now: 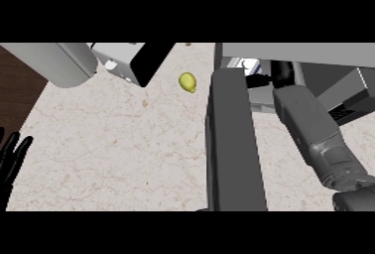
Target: Pick up the milk, place it into the microwave and close the microwave
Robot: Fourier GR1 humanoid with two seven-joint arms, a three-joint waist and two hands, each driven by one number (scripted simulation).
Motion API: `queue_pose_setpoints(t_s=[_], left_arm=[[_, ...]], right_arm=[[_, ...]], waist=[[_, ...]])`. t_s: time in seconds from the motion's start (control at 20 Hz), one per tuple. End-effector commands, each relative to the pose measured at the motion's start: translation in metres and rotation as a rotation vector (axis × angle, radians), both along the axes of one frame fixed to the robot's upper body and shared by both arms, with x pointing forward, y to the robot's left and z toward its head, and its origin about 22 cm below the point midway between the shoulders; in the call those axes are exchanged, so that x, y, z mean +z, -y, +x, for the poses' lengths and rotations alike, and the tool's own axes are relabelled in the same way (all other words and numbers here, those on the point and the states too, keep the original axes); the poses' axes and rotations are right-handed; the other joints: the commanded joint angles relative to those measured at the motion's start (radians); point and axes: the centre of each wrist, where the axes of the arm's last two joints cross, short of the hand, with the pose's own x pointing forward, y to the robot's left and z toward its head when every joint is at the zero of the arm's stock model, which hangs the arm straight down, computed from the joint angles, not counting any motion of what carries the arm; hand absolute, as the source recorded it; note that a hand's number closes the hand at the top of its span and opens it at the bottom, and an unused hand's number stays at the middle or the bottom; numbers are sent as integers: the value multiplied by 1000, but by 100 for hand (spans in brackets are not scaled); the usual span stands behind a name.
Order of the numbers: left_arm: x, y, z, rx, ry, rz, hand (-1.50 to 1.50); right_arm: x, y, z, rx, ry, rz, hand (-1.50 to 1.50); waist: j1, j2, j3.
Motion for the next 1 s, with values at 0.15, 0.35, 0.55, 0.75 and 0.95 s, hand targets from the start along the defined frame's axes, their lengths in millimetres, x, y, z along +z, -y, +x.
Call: queue_pose_setpoints(t_s=[0.15,0.35,0.55,0.75,0.95], left_arm=[[6,9,12,-23,15,15,-150],[7,12,12,-32,35,25,-150],[9,14,17,-13,20,62,-150],[16,13,21,-32,21,97,-150],[14,22,28,-47,16,107,-150]], right_arm=[[25,4,12,-118,-4,6,150],[17,13,8,-329,5,23,150],[21,15,10,-399,67,-116,150],[22,18,11,-465,92,-254,-150],[18,15,9,-476,97,-280,-150]], waist=[[25,14,1],[46,26,1],[62,36,0],[76,40,0],[83,51,2]])
